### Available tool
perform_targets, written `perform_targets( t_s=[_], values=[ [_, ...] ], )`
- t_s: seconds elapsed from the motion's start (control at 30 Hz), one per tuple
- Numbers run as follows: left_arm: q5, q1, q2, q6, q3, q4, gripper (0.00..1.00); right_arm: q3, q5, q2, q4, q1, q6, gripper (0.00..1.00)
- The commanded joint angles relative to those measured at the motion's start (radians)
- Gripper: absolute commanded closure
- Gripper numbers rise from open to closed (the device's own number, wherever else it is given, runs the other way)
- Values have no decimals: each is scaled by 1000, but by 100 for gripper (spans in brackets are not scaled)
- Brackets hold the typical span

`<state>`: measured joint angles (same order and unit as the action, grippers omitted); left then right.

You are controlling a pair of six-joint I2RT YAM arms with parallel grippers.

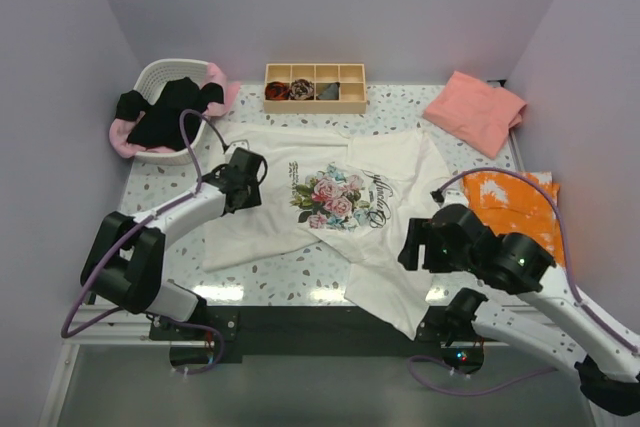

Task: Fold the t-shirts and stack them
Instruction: Flatten out the tshirt

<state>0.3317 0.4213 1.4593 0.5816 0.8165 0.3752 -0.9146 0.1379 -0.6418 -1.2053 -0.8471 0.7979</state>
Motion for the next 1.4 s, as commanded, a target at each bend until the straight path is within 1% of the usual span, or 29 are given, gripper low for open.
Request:
perform_targets(
  t_s=[0.0, 0.03, 0.07, 0.1, 0.13, 0.17, 0.23, 0.3, 0.37, 0.5, 0.53, 0.57, 0.63, 0.67, 0.8, 0.87, 0.97, 1.1, 1.13, 1.2, 1.37],
  values=[
    [113, 4, 38, 12, 42, -10, 56, 104, 297, -152, 280, -3, -49, 27],
    [118, 4, 50, 14, 47, -10, 56, 124, 314, -189, 397, -1, -75, 28],
    [110, 4, 73, 15, 47, -22, 56, 144, 363, -225, 429, 5, -74, 28],
    [96, 4, 84, 14, 46, -28, 56, 122, 371, -305, 426, 17, -56, 31],
    [86, 4, 93, 9, 46, -32, 57, 65, 368, -340, 434, 35, -65, 31],
    [63, 4, 102, 9, 41, -36, 57, 45, 405, -370, 437, 36, -69, 31],
    [35, 4, 102, 9, 23, -45, 57, 25, 410, -450, 498, 54, -95, 31],
    [-20, 4, 85, 9, 1, -58, 58, 33, 339, -508, 600, 83, -141, 31],
    [-55, 5, 58, 14, -33, -58, 58, 52, 283, -600, 688, 115, -178, 31],
    [-16, 4, 12, 40, -77, -18, 57, 19, 151, -763, 835, 126, -261, 32],
    [9, 1, 9, 49, -86, -9, 56, -24, 119, -795, 848, 126, -273, 33],
    [45, -4, 19, 61, -82, 7, 55, -50, 85, -878, 855, 126, -288, 35],
    [50, -27, 44, 55, -53, 8, 55, -136, 21, -952, 840, 123, -315, 38],
    [50, -35, 76, 44, -37, 5, 55, -150, -1, -1002, 846, 120, -319, 39],
    [52, -46, 141, 20, 55, 11, 55, -184, -31, -1042, 846, 82, -336, 39],
    [50, -46, 159, 8, 67, 8, 55, -187, -41, -1042, 833, 65, -347, 39],
    [55, -46, 173, 1, 73, 4, 55, -181, -101, -1061, 803, 42, -356, 39],
    [55, -47, 187, 0, 76, -1, 55, -168, -133, -1082, 753, -23, -377, 40],
    [55, -47, 188, 0, 76, -2, 55, -159, -136, -1085, 745, -32, -378, 42],
    [53, -49, 188, -5, 78, -7, 55, -141, -142, -1072, 743, -70, -378, 42],
    [61, -56, 182, -9, 85, 1, 55, -63, -276, -994, 711, -125, -342, 42]
  ],
)
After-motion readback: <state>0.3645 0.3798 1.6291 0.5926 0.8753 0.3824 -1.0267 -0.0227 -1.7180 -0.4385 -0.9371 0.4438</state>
